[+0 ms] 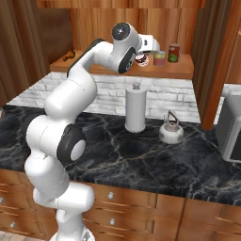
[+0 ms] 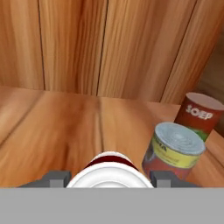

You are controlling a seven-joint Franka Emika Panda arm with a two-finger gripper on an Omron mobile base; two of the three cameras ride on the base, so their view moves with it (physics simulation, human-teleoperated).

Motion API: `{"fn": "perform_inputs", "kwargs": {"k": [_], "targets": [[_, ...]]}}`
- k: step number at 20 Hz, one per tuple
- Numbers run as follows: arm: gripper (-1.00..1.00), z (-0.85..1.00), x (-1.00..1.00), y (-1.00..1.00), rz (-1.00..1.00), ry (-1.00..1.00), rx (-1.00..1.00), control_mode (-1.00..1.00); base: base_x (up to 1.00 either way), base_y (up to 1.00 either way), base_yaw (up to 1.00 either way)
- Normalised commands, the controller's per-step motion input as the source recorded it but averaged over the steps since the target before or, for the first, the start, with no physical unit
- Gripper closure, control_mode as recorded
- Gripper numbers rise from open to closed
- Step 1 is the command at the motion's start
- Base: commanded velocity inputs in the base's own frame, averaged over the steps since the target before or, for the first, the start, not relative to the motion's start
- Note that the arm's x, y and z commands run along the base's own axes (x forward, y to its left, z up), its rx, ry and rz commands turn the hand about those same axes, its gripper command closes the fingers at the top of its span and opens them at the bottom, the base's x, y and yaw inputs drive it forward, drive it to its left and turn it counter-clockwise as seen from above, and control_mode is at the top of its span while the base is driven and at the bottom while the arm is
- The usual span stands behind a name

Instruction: Pick the cans from the counter and place them in their designated side in the cabinet.

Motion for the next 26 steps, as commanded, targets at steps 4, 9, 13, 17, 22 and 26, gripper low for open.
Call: {"fn": "perform_inputs", "kwargs": {"k": [4, 9, 13, 17, 22, 26], "targets": [[1.0, -0.1, 0.38, -0.12, 0.01, 0.05, 0.0, -1.0, 0.0, 0.0, 0.0], [1.0, -0.13, 0.32, -0.11, 0.01, 0.07, 0.0, -1.0, 0.0, 0.0, 0.0], [1.0, -0.35, 0.23, -0.05, 0.03, 0.13, 0.0, -1.0, 0.0, 0.0, 0.0], [1.0, -0.42, 0.17, 0.0, 0.03, 0.1, 0.0, -1.0, 0.0, 0.0, 0.0], [1.0, -0.59, 0.12, 0.0, 0.04, 0.04, -0.01, -1.0, 0.0, 0.0, 0.0], [1.0, -0.67, 0.0, 0.0, 0.05, -0.04, -0.03, -1.0, 0.0, 0.0, 0.0]]}}
